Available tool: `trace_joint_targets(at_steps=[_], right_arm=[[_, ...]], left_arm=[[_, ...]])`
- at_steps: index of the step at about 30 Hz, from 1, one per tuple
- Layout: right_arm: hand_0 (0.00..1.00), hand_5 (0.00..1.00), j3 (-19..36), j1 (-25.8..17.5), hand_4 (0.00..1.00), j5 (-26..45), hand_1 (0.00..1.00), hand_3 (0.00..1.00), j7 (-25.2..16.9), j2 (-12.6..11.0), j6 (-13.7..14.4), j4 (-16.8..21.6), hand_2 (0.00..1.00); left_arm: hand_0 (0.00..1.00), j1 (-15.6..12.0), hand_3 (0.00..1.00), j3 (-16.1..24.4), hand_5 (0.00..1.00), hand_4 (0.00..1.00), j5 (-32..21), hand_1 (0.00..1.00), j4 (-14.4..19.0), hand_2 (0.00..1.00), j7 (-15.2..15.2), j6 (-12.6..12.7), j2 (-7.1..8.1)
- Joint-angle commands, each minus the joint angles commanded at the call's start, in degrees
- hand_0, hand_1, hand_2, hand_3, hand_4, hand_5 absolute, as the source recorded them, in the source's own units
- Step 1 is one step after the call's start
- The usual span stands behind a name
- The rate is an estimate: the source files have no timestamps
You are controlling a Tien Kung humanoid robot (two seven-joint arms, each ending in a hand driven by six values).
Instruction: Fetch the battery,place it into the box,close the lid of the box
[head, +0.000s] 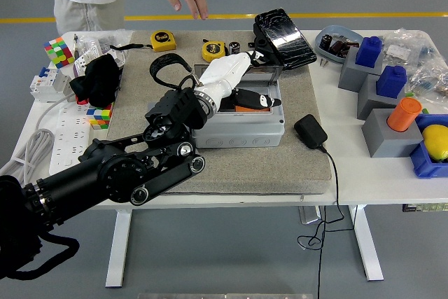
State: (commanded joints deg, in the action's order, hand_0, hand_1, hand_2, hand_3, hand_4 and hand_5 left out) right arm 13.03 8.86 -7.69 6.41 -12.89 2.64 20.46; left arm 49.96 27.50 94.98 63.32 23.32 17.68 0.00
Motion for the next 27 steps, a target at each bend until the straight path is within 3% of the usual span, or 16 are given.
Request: trace_joint_targets(at_steps=[9,17,22,27], right_arm=[[0.674,0.695,0.8,-0.2,0.998,-0.1,0.717,0.683,0.0,0.0,0.0,0.0,0.71],[0.675,0.697,1.1,-0.2,0.998,-0.3,0.718,0.683,0.0,0.1,0.0,0.0,0.709],[0.675,0.697,1.3,-0.2,0.998,-0.3,0.717,0.684,0.0,0.1,0.0,0.0,0.71],[0.674,0.699,1.5,-0.2,0.998,-0.4,0.717,0.684,-0.1,0.2,0.0,-0.1,0.709]], left_arm=[[0.738,-2.1,0.794,-3.0,0.445,0.998,-0.6,0.78,2.5,0.743,1.5,-1.1,0.0],[0.736,-3.0,0.794,-3.2,0.438,0.998,-0.9,0.777,3.0,0.741,1.8,-1.4,0.47],[0.734,-4.0,0.793,-0.7,0.437,0.998,-0.7,0.775,5.3,0.738,1.5,-1.3,1.12],[0.735,-6.9,0.792,5.4,0.437,0.998,0.2,0.776,9.9,0.739,-0.1,-0.2,2.18]])
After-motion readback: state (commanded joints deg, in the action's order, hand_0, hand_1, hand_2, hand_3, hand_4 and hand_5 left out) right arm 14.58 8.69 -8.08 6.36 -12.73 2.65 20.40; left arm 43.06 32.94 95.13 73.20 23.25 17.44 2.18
